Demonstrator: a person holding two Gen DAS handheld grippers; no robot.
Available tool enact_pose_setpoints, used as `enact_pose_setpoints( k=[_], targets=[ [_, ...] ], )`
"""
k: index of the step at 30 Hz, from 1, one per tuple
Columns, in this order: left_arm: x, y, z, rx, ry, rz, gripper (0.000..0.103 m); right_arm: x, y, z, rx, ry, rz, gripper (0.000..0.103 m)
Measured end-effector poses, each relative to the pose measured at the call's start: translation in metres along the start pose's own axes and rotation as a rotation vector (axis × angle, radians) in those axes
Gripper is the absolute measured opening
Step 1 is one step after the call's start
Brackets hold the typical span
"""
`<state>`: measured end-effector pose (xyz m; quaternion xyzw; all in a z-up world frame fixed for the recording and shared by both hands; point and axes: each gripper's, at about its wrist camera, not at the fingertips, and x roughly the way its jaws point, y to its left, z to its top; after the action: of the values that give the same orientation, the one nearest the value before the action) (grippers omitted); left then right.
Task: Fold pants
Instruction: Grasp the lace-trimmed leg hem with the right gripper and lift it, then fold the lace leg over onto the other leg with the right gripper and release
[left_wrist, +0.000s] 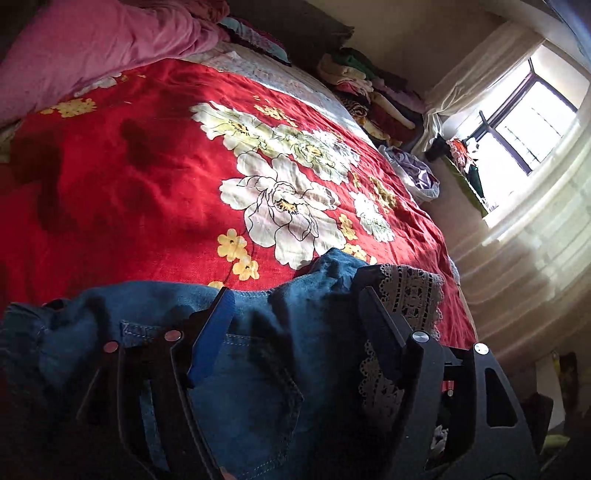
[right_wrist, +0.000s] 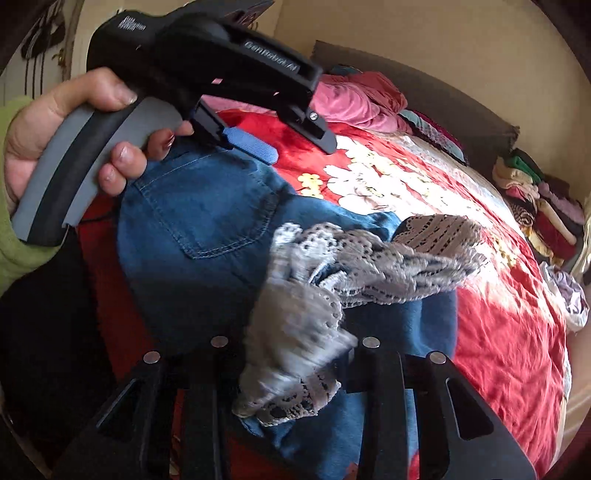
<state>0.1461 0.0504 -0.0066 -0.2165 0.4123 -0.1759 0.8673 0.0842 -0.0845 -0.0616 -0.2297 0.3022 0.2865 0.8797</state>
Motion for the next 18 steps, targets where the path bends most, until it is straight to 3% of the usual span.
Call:
enact_pose_setpoints(
  k=[7, 9, 11, 18],
  targets=[
    [0.001, 0.007, -0.005, -0.019, 0.019, -0.004, 0.068, -0.005, 0.017, -0.002, -0.069, -0.032, 0.013, 0.044],
    [0.005, 0.005, -0.004, -0.014, 0.026, -0.006, 0.07, -0.012, 0.012, -0.004, -0.056, -0.054, 0.021, 0.055],
    [0.009, 0.005, -0.004, -0.02, 0.042, -0.017, 0.071, -0.022, 0.007, -0.007, -0.043, -0.078, 0.024, 0.059],
    [0.036, 0.003, -0.002, -0.007, 0.12, 0.031, 0.074, -0.044, 0.002, -0.022, 0.013, -0.077, 0.065, 0.06]
  ],
)
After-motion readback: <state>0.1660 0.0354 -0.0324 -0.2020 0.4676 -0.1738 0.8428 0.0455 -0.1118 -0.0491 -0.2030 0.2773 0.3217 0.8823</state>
